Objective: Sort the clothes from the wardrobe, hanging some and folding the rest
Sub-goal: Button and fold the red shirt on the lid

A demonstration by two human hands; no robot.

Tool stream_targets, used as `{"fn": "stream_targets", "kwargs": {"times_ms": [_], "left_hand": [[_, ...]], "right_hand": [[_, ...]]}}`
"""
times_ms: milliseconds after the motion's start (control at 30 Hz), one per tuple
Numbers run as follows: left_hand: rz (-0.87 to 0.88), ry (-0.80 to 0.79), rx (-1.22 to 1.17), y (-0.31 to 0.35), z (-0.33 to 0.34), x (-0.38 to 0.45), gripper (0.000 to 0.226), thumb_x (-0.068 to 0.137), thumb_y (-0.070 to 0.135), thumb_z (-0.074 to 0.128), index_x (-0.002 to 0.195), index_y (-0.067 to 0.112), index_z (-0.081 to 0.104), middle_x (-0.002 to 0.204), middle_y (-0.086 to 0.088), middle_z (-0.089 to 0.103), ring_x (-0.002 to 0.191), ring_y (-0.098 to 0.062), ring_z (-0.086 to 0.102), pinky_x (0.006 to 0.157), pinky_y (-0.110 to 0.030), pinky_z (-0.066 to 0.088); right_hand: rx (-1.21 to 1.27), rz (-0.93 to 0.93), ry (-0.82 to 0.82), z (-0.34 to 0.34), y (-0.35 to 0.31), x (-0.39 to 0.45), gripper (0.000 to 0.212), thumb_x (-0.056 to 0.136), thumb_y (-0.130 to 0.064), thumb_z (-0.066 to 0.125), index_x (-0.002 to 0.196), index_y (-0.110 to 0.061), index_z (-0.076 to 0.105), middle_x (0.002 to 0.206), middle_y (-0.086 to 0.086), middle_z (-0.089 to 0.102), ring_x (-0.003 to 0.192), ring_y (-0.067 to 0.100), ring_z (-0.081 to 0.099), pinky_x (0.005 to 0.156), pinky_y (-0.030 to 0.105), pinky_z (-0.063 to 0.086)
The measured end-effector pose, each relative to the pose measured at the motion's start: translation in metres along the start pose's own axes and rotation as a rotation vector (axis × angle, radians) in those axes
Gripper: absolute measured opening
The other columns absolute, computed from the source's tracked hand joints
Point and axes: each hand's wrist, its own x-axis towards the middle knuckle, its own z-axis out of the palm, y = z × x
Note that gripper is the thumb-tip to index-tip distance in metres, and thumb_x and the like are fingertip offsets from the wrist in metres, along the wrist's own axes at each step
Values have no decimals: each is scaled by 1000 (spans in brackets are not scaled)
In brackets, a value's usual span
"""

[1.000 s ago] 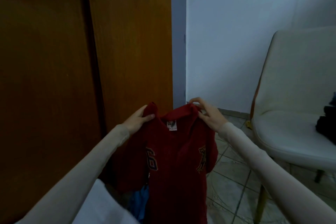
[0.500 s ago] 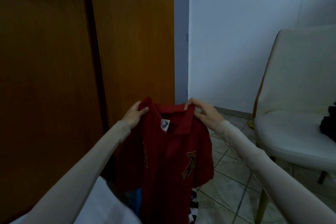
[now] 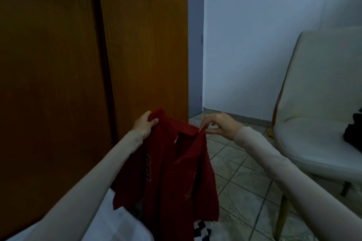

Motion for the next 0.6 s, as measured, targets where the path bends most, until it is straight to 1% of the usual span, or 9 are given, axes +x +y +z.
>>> {"fn": "stream_targets", "kwargs": {"times_ms": [100, 167, 233, 267, 333, 400, 433, 500, 600], "left_hand": [[2, -21, -16, 1, 4, 0, 47, 97, 25, 49, 141, 13, 37, 132, -9, 49, 105, -21, 54, 68, -22, 45], [5, -46, -25, 1, 6, -1, 45, 97, 24, 49, 139, 12, 39, 130, -8, 51, 101, -19, 54, 69, -22, 46], [2, -39, -29, 0, 7, 1, 45, 97, 23, 48, 139, 12, 38, 137, -11, 47, 110, -24, 53, 80, -26, 44], [-7, -23, -29, 0, 8, 0, 48, 98, 22, 48, 142, 11, 34, 141, -10, 42, 118, -27, 49, 84, -26, 40], [-25, -11, -27, -1, 7, 1, 54, 98, 22, 48, 146, 12, 27, 147, -10, 35, 130, -27, 39, 88, -27, 35], [-37, -22, -49, -4, 7, 3, 55, 97, 22, 49, 147, 12, 27, 147, -10, 34, 132, -27, 38, 90, -28, 36], [-39, -31, -46, -4, 7, 3, 54, 97, 22, 49, 146, 11, 28, 145, -8, 36, 130, -27, 40, 91, -28, 37], [-43, -39, -45, -4, 4, 1, 54, 96, 23, 50, 145, 11, 30, 142, -6, 38, 129, -28, 42, 95, -29, 39], [-44, -78, -81, -5, 2, -1, 58, 95, 27, 53, 146, 12, 29, 148, -9, 34, 134, -27, 36, 106, -36, 35]], "right_hand": [[84, 24, 52, 0, 1, 0, 14, 83, -22, 68, 83, -9, 70, 97, 2, 61, 87, 10, 54, 72, 5, 35], [172, 21, 47, 0, 1, 0, 16, 86, -26, 64, 80, -12, 69, 100, -5, 60, 95, 12, 55, 86, 16, 38], [229, 3, 37, -1, -3, -1, 18, 89, -25, 60, 85, -11, 71, 99, -13, 61, 98, 7, 57, 98, 27, 36], [258, -11, 32, -2, -7, -1, 16, 89, -24, 60, 86, -12, 71, 95, -18, 62, 94, 1, 57, 100, 27, 34], [316, -50, 21, -3, -17, -1, 13, 90, -18, 59, 81, -21, 68, 82, -25, 62, 81, -3, 57, 90, 21, 36], [373, -82, -2, -5, -29, 0, 21, 91, -13, 58, 76, -27, 63, 74, -28, 61, 73, -2, 55, 74, 14, 38], [406, -87, -10, -5, -34, 2, 23, 91, -11, 57, 75, -27, 62, 74, -28, 61, 71, -3, 54, 70, 12, 38], [470, -99, -25, -4, -40, 5, 22, 92, -11, 57, 73, -21, 64, 71, -20, 60, 66, -1, 52, 66, 12, 36], [524, -87, -49, -3, -44, 9, 18, 90, -14, 60, 74, -11, 68, 67, -8, 58, 61, 7, 48, 60, 19, 35]]}}
